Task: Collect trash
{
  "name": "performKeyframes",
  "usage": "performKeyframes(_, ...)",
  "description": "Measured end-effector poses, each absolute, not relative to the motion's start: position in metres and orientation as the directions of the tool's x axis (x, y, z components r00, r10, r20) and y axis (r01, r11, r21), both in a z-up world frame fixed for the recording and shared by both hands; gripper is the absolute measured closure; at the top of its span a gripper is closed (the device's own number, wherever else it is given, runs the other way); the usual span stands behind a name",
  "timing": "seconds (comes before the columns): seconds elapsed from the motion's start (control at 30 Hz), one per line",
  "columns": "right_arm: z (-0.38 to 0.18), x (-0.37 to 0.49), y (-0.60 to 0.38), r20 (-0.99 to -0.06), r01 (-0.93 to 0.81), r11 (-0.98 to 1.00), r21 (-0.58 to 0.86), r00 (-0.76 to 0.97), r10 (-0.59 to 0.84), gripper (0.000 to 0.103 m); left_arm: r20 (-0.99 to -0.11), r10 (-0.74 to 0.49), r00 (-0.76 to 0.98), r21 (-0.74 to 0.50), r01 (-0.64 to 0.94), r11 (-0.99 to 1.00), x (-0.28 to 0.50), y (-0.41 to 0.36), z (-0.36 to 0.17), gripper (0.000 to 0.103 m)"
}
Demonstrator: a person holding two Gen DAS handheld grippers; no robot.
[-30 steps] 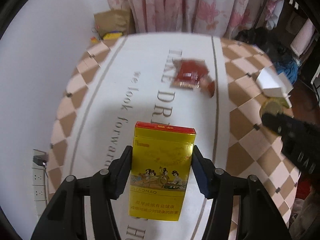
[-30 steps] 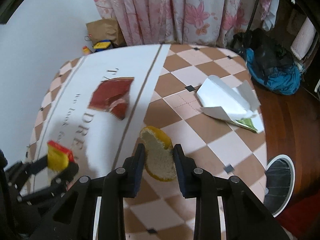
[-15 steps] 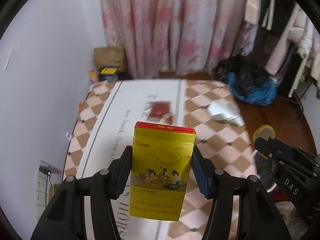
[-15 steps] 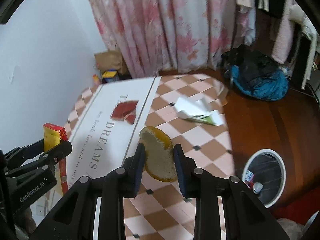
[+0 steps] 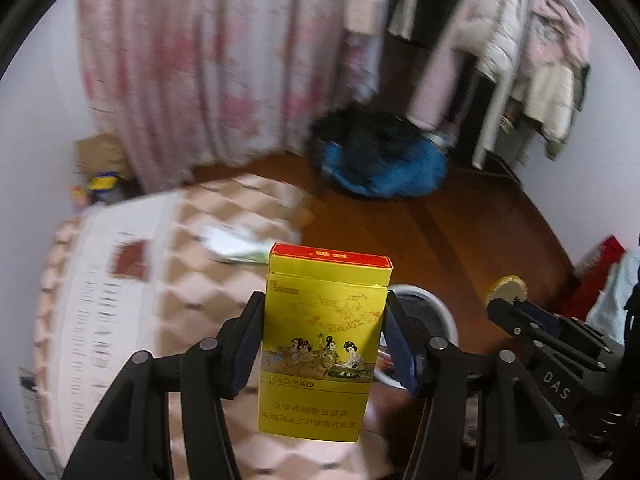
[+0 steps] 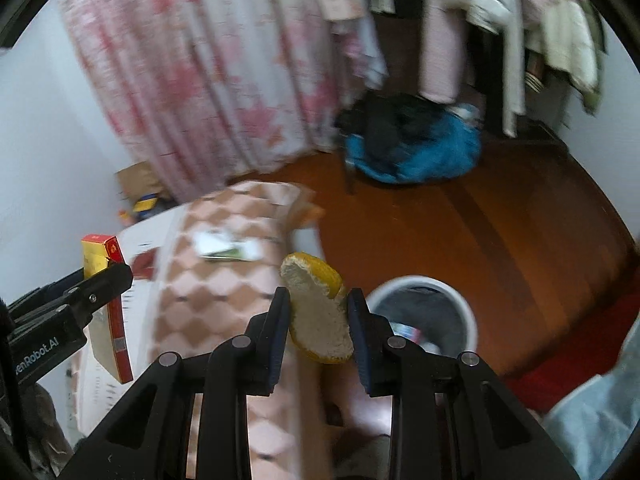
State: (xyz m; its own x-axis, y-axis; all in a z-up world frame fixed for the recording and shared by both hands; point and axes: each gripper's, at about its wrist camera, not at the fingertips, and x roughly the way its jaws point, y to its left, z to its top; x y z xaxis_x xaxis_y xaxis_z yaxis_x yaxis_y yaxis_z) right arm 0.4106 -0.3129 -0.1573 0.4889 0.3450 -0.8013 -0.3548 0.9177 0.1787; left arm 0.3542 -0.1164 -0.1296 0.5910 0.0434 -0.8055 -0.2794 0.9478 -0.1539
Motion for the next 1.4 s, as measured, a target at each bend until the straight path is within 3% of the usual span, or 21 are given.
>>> performKeyframes(0.17, -0.199, 0.443, -0.381, -0.855, -0.262, 0.95, 0.169, 0.441, 0.274, 0.072, -0.849, -0.081, 0.522, -0.227, -0.224, 0.948, 0.403, -0.169, -0.18, 0.049)
performKeyframes(0.43, -0.311, 0.496, -0.448, -0.933, -0.125, 0.97, 0.209, 0.272, 0.236, 0.072, -0.908, -0.171, 0.383, -0.263, -0.201, 0.944, 0.466, -0.209, -0.269, 0.049)
performKeyframes(0.73, -0.402, 0.536, -0.463, -0.962, -0.066, 0.975, 0.21, 0.163, 0.218, 0.072, -0.905, -0.343, 0.253, -0.399, -0.22, 0.89, 0.512, -0.221, -0.336, 0.046)
performKeyframes(0.77, -0.407, 0.541, -0.463, -0.964, -0.065, 0.977, 0.205, 0.161, 0.213, 0.072, -0.905, -0.344, 0.25, -0.4, -0.223, 0.889, 0.515, -0.222, -0.338, 0.041)
performKeyframes(0.83, -0.415, 0.548, -0.46, -0.965, -0.068, 0.976, 0.208, 0.151, 0.216, 0.071, -0.905, -0.338, 0.258, -0.397, -0.23, 0.888, 0.521, -0.221, -0.341, 0.01)
performKeyframes(0.87, -0.421, 0.552, -0.46, -0.966, -0.065, 0.975, 0.21, 0.139, 0.218, 0.07, -0.906, -0.336, 0.258, -0.396, -0.231, 0.889, 0.522, -0.219, -0.341, 0.005)
performKeyframes(0.97, -0.428, 0.561, -0.461, -0.965, -0.05, 0.974, 0.222, 0.135, 0.227, 0.068, -0.916, -0.304, 0.261, -0.366, -0.236, 0.9, 0.522, -0.216, -0.34, 0.003)
performKeyframes(1.03, -0.43, 0.564, -0.464, -0.961, -0.039, 0.971, 0.238, 0.138, 0.241, 0.055, -0.927, -0.26, 0.272, -0.325, -0.232, 0.917, 0.521, -0.215, -0.339, 0.003)
performKeyframes(1.1, -0.43, 0.563, -0.465, -0.956, -0.031, 0.966, 0.257, 0.14, 0.258, 0.014, -0.933, -0.218, 0.288, -0.291, -0.238, 0.927, 0.517, -0.212, -0.338, 0.003)
performKeyframes(1.23, -0.426, 0.558, -0.464, -0.957, -0.019, 0.968, 0.25, 0.145, 0.25, 0.0, -0.947, -0.095, 0.306, -0.177, -0.251, 0.952, 0.503, -0.21, -0.332, 0.003)
performKeyframes(1.4, -0.42, 0.548, -0.464, -0.977, -0.015, 0.987, 0.159, 0.14, 0.159, 0.0, -0.956, -0.04, 0.292, -0.115, -0.245, 0.963, 0.489, -0.213, -0.329, 0.003)
